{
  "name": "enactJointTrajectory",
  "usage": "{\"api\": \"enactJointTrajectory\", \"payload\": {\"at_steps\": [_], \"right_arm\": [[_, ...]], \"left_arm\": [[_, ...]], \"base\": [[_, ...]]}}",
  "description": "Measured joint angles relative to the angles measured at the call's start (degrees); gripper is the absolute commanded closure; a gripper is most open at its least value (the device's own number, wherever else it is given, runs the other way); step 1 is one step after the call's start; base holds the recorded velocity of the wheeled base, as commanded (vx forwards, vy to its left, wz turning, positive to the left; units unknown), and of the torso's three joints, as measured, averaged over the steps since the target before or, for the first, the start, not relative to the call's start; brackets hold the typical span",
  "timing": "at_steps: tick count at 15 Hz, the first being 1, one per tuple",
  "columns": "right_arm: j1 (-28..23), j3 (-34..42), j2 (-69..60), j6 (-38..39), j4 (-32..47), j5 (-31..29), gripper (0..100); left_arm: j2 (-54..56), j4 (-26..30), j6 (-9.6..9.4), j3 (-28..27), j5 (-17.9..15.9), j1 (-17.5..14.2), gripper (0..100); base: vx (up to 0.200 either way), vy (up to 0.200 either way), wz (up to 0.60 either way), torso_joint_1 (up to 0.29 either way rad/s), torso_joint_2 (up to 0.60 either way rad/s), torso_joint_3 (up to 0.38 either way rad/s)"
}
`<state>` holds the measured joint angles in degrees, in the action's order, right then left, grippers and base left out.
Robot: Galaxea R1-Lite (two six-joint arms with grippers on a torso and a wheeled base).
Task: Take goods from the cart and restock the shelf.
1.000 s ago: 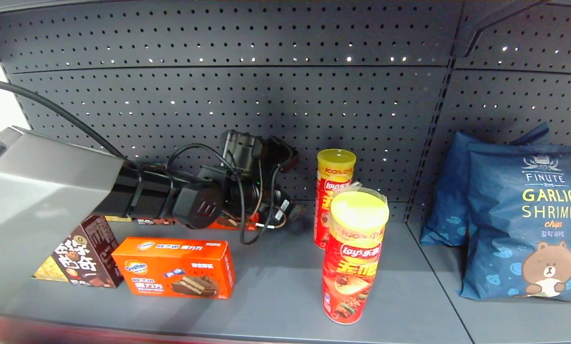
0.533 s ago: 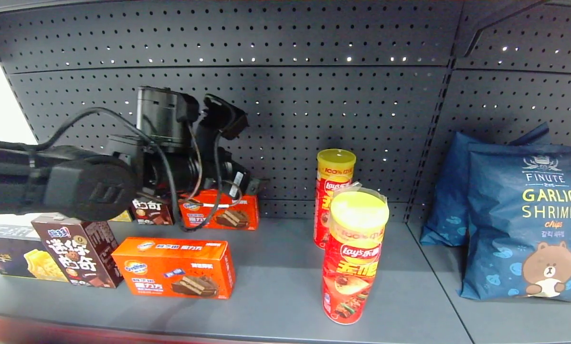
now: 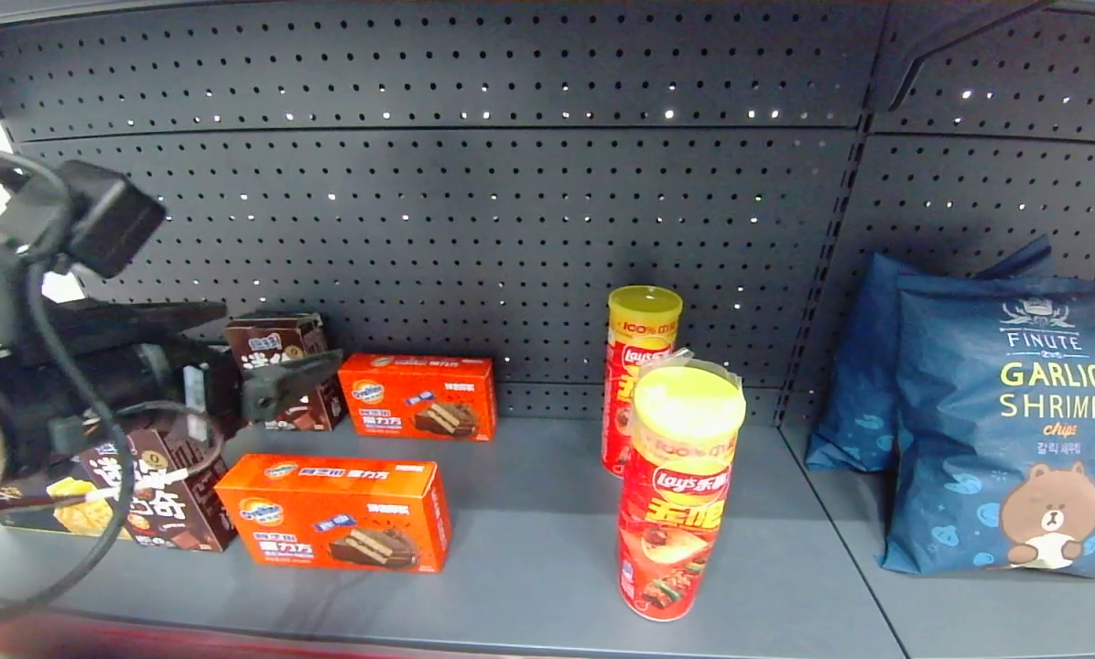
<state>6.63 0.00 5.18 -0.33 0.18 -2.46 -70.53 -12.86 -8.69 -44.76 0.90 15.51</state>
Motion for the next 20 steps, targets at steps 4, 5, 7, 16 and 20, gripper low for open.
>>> {"api": "enactJointTrajectory", "payload": {"at_steps": [4,5,7,16,20], "right_arm": [[1.61,0.0,0.05,-0.33,-0.05,1.68,0],[2.1,0.0,0.07,-0.33,0.0,1.73,0],[3.75,0.0,0.3,1.33,-0.05,1.34,0],[8.96,-32.24,32.02,4.1,4.11,5.52,0],[20.29,-40.11,55.37,3.56,1.45,5.28,0]], "left_arm": [[15.93,0.33,0.4,14.88,3.63,-1.16,0],[19.08,0.44,0.71,17.37,4.84,-1.34,0],[23.52,0.72,0.95,20.68,6.64,-2.23,0],[20.96,-0.02,0.98,20.32,3.78,-2.47,0],[18.64,-0.09,0.93,20.35,3.47,-1.12,0]], "base": [[0.0,0.0,0.0,0.0,0.0,0.0],[0.0,0.0,0.0,0.0,0.0,0.0],[0.0,0.0,0.0,0.0,0.0,0.0],[0.0,0.0,0.0,0.0,0.0,0.0],[0.0,0.0,0.0,0.0,0.0,0.0]]}}
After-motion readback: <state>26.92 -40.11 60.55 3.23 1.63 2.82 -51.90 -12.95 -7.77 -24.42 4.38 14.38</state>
